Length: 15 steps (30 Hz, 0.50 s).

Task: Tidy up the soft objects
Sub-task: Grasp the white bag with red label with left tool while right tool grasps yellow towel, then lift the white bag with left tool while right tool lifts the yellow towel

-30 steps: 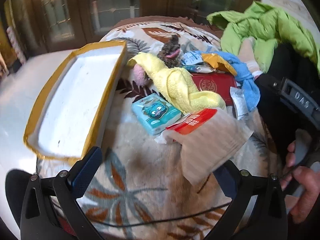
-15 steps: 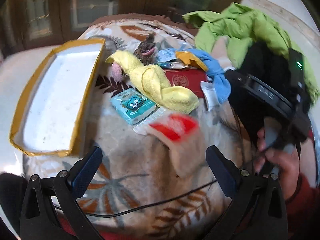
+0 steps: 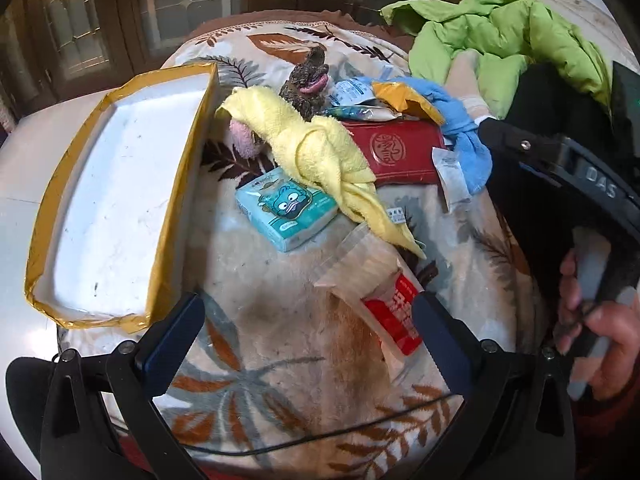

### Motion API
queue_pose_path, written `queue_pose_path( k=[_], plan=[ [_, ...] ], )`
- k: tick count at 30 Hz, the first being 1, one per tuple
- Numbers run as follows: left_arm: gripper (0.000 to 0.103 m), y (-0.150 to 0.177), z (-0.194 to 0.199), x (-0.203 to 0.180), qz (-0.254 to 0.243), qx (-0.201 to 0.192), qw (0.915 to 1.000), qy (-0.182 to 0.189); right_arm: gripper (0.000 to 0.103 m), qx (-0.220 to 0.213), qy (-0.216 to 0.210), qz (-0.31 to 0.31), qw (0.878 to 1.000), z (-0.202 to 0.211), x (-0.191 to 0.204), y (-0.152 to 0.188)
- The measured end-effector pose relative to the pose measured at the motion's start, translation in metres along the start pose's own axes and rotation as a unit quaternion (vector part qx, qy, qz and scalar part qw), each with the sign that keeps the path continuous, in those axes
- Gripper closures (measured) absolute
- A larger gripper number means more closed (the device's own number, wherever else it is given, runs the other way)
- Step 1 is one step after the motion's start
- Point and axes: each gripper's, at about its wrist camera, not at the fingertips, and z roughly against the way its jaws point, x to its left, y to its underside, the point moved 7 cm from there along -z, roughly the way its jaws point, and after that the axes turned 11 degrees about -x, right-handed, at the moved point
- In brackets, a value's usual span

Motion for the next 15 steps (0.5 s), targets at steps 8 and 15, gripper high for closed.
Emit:
queue_pose_path(
  k=[8, 15],
  plan=[
    [0.0, 0.005, -0.023, -0.023, 0.017, 0.027, 0.9995, -0.001, 0.0, -0.011, 0.007, 0.027, 1.0, 0.021, 0.0, -0.005],
    [0.0, 0.013, -0.034, -0.038, 0.018, 0.049, 0.9987, 0.0, 0.0, 0.0, 0.007, 0.016, 1.0, 0.021, -0.009, 0.0]
  ],
)
